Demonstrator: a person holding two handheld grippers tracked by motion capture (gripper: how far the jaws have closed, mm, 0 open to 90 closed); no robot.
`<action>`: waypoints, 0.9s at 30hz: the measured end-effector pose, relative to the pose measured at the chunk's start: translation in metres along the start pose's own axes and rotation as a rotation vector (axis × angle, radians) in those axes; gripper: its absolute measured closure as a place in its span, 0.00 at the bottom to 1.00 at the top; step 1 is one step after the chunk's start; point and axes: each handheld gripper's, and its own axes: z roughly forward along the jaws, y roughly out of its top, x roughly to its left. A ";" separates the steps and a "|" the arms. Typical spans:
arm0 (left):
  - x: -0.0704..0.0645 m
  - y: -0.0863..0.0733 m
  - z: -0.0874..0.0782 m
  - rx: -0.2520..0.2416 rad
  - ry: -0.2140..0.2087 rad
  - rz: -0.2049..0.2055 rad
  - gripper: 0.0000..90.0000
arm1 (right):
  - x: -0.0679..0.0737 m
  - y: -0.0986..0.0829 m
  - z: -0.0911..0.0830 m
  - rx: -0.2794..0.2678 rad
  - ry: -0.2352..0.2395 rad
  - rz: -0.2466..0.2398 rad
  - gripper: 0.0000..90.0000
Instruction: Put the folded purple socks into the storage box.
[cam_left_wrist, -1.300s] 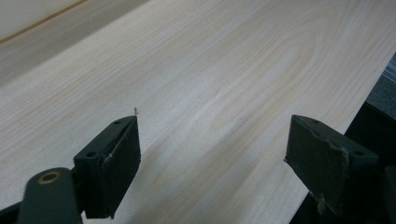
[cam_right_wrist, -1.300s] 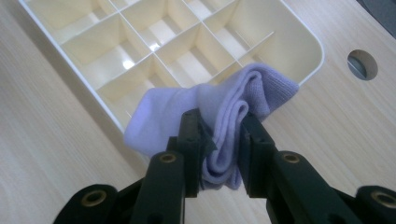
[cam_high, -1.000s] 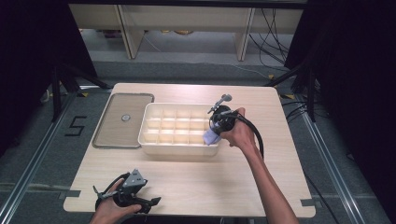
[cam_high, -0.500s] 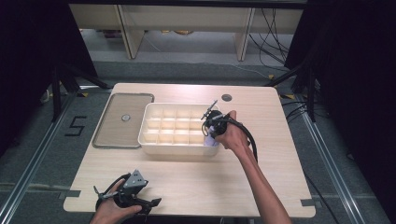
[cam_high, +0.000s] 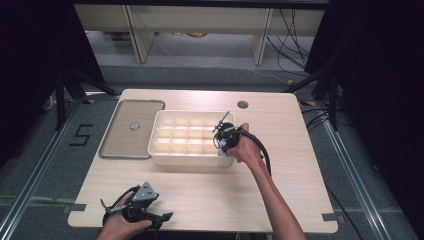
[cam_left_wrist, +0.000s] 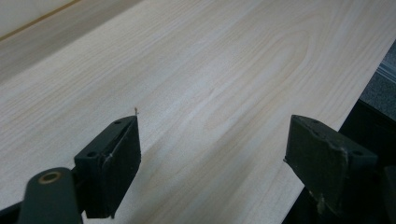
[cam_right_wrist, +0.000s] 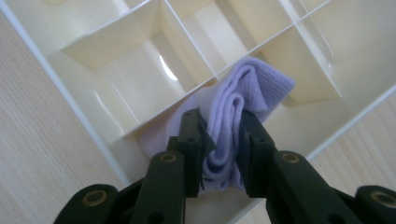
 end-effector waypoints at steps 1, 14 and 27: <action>0.000 0.000 -0.001 -0.002 0.005 0.022 0.19 | 0.000 0.000 0.001 0.005 0.006 0.011 0.82; -0.002 0.000 0.000 0.004 -0.005 0.027 0.19 | -0.002 -0.004 0.015 0.044 0.048 0.057 0.82; -0.004 0.001 0.000 -0.015 -0.001 0.029 0.21 | -0.014 0.003 -0.033 -0.134 0.061 0.133 0.75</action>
